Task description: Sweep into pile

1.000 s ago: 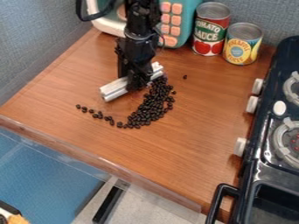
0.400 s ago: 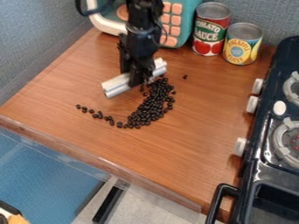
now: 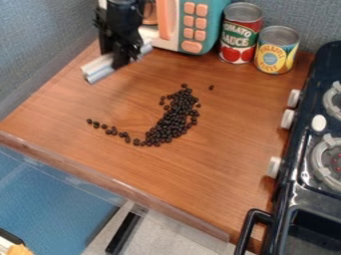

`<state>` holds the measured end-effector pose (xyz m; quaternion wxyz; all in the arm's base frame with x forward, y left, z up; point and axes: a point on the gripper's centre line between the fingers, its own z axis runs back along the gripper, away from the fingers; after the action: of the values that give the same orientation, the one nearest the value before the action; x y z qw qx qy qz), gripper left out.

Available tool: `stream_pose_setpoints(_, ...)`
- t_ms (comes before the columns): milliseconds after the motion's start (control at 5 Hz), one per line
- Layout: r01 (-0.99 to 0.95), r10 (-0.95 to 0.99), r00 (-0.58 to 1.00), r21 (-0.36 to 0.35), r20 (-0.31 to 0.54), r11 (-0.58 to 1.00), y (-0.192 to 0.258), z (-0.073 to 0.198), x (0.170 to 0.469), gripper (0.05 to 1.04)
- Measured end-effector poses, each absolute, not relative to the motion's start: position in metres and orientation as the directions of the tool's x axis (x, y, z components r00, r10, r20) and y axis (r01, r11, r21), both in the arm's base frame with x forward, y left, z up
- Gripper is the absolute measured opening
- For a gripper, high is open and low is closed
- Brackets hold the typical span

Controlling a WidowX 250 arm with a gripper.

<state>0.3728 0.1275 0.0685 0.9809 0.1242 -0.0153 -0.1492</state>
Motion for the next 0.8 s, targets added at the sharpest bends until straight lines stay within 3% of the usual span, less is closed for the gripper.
stream_pose_setpoints(400, 0.211, -0.171, 0.968, 0.234, -0.182, 0.949, 0.155, 0.026, 0.374, 0.375)
stream_pose_setpoints(600, 0.208, -0.157, 0.967, 0.264, -0.203, 0.942, 0.157, 0.017, 0.377, 0.437)
stream_pose_setpoints(800, 0.189, -0.132, 0.970, 0.294, -0.203, 0.937, 0.162, 0.013, 0.380, 0.741)
